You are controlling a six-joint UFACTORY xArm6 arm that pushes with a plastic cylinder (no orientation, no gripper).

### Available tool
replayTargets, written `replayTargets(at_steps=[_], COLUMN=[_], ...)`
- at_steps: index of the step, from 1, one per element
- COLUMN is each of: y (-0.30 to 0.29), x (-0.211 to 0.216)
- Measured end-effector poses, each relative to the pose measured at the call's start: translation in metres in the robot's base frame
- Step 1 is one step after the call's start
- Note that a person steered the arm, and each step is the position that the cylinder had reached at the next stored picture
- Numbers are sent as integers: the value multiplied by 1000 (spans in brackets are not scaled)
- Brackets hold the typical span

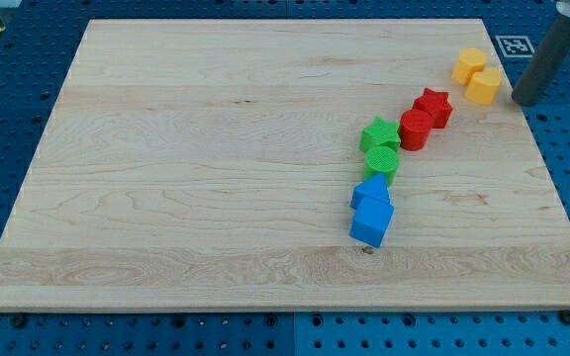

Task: Push the yellow heart to the top left of green star

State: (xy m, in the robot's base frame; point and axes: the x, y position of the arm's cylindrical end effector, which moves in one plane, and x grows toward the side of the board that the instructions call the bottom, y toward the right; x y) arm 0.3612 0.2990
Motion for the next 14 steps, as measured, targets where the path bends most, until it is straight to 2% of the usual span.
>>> replayTargets(at_steps=[6, 7, 9, 10, 14], y=[-6, -25, -6, -19, -34], x=[-31, -28, -13, -7, -11])
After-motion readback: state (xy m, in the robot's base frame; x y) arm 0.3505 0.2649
